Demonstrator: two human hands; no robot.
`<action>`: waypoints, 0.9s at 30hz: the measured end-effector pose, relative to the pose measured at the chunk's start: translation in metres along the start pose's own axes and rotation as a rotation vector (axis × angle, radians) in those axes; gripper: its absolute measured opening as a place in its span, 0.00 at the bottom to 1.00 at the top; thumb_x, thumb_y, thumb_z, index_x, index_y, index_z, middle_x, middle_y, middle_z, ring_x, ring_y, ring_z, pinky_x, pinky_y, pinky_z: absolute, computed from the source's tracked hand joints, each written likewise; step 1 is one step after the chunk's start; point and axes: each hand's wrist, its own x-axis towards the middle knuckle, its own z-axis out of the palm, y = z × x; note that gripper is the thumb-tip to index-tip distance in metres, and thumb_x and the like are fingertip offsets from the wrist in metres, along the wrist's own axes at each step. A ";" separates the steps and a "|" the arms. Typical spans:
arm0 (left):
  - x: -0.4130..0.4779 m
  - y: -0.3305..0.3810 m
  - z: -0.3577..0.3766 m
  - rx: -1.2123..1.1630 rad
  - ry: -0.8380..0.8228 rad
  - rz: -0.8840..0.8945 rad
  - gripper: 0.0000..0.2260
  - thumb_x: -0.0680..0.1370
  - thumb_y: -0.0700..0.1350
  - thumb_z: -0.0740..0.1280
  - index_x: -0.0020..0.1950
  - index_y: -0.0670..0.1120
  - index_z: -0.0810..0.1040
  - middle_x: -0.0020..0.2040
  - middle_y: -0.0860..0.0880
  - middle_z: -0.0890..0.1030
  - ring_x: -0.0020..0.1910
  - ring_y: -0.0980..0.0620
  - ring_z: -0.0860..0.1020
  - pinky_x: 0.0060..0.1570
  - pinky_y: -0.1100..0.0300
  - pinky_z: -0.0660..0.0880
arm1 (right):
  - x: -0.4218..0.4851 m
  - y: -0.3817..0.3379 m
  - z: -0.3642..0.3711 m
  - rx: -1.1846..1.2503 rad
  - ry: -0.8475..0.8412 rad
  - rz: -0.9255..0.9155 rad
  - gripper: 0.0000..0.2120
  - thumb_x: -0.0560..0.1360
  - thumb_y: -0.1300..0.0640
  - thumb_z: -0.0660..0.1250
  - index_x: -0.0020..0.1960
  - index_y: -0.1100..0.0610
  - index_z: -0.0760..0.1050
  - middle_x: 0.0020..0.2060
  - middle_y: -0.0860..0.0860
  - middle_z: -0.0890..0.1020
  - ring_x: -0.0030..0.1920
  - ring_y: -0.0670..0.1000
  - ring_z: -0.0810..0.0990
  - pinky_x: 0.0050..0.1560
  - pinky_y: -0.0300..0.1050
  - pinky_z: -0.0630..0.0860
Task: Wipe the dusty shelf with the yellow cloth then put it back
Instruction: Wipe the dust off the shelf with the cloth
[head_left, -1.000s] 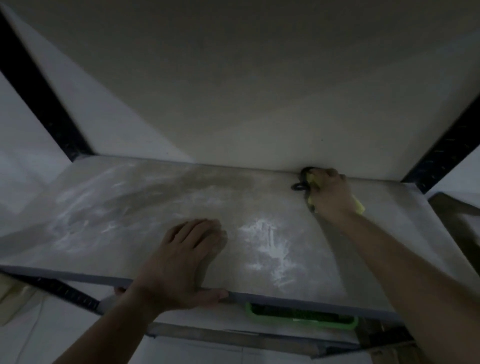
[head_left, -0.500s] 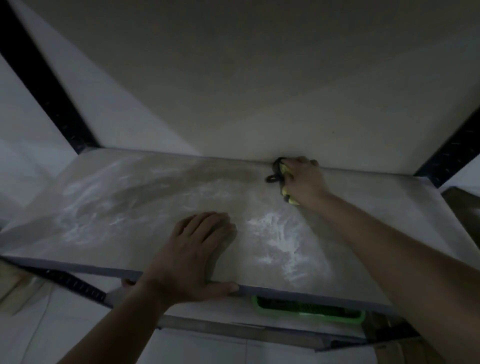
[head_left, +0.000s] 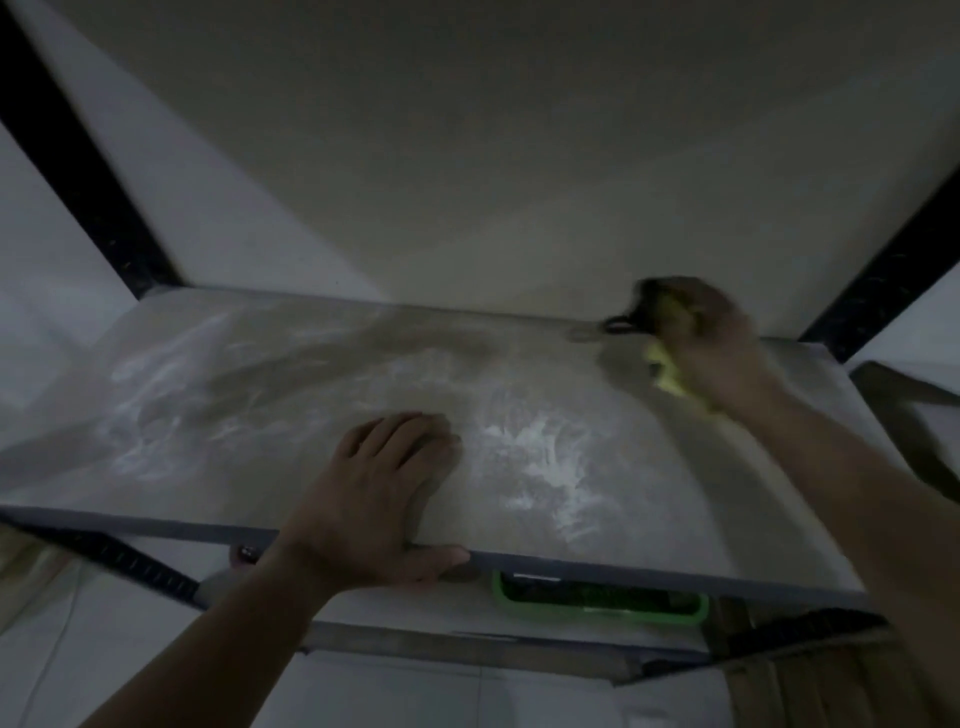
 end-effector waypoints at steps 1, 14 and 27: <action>0.000 0.000 0.000 -0.002 0.006 -0.001 0.44 0.72 0.78 0.60 0.76 0.48 0.71 0.76 0.47 0.70 0.76 0.45 0.67 0.73 0.48 0.63 | -0.002 0.029 -0.021 -0.152 -0.013 0.057 0.15 0.75 0.53 0.60 0.59 0.53 0.78 0.58 0.56 0.81 0.56 0.59 0.79 0.59 0.51 0.76; -0.001 0.003 -0.003 -0.038 0.022 0.006 0.42 0.71 0.75 0.64 0.74 0.47 0.74 0.73 0.48 0.72 0.73 0.45 0.70 0.71 0.48 0.64 | -0.097 0.028 0.010 -0.528 -0.053 0.175 0.13 0.75 0.57 0.62 0.59 0.58 0.74 0.54 0.61 0.74 0.47 0.62 0.74 0.48 0.53 0.76; -0.002 0.001 -0.004 -0.038 -0.044 -0.023 0.44 0.72 0.78 0.58 0.76 0.48 0.71 0.76 0.47 0.70 0.76 0.44 0.68 0.73 0.45 0.65 | -0.073 -0.034 0.024 -0.071 0.098 0.220 0.13 0.80 0.55 0.58 0.58 0.59 0.76 0.52 0.63 0.80 0.49 0.62 0.79 0.53 0.52 0.75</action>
